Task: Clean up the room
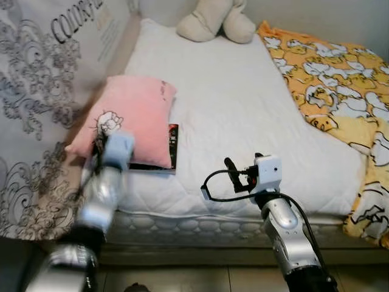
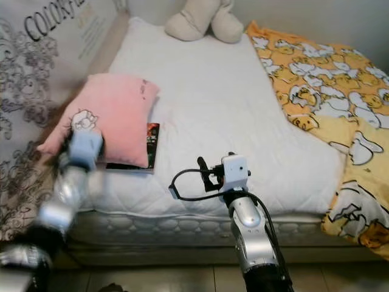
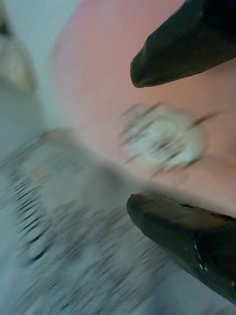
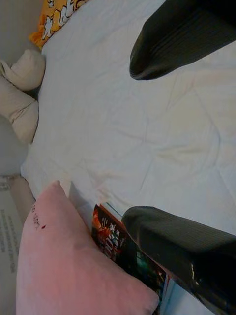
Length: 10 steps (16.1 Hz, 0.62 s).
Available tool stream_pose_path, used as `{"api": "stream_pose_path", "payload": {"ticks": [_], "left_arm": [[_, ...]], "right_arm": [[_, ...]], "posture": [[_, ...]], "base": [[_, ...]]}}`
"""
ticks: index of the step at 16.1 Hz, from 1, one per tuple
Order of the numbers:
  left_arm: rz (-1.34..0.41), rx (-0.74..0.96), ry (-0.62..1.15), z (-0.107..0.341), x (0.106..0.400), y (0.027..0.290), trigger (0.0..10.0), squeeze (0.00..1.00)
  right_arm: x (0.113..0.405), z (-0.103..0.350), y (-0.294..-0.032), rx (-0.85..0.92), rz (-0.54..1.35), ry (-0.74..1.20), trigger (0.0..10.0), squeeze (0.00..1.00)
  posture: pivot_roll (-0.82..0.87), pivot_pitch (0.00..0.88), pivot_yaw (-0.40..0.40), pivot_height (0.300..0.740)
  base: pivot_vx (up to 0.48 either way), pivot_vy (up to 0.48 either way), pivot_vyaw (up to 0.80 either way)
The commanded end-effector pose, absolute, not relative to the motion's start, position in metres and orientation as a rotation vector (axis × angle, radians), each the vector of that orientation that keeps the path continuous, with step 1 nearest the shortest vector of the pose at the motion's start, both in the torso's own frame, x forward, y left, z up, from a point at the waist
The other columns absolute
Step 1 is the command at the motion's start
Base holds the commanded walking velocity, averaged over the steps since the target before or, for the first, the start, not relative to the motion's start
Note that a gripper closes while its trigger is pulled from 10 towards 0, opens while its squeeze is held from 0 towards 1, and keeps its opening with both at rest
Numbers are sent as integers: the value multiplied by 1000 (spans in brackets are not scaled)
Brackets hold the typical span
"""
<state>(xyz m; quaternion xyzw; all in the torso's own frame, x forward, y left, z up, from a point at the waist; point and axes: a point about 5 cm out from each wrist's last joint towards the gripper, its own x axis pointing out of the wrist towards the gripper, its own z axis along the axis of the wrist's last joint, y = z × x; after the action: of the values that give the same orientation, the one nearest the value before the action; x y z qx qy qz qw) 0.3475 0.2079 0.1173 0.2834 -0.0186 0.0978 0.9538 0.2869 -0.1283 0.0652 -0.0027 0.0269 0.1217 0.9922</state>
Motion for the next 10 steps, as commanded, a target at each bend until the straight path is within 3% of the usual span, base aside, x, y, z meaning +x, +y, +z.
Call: {"api": "stream_pose_path", "payload": {"ticks": [1, 3, 5, 10], "left_arm": [[218, 557, 7, 114, 351, 210, 10000, 0], [266, 366, 195, 107, 362, 227, 10000, 0], [257, 257, 260, 103, 366, 224, 10000, 0], [331, 150, 132, 151, 389, 231, 10000, 0]], "right_arm": [[288, 64, -131, -12, 241, 64, 10000, 0], [288, 64, -132, -13, 247, 66, 10000, 0], [282, 65, -131, 2, 283, 69, 10000, 0], [242, 59, -145, -14, 330, 112, 10000, 0]], "posture": [[95, 0, -96, 740], [77, 0, -109, 740], [47, 0, -126, 740], [-60, 0, -133, 740]], "base": [[0, 0, 0], [0, 0, 0], [0, 0, 0], [0, 0, 0]]}}
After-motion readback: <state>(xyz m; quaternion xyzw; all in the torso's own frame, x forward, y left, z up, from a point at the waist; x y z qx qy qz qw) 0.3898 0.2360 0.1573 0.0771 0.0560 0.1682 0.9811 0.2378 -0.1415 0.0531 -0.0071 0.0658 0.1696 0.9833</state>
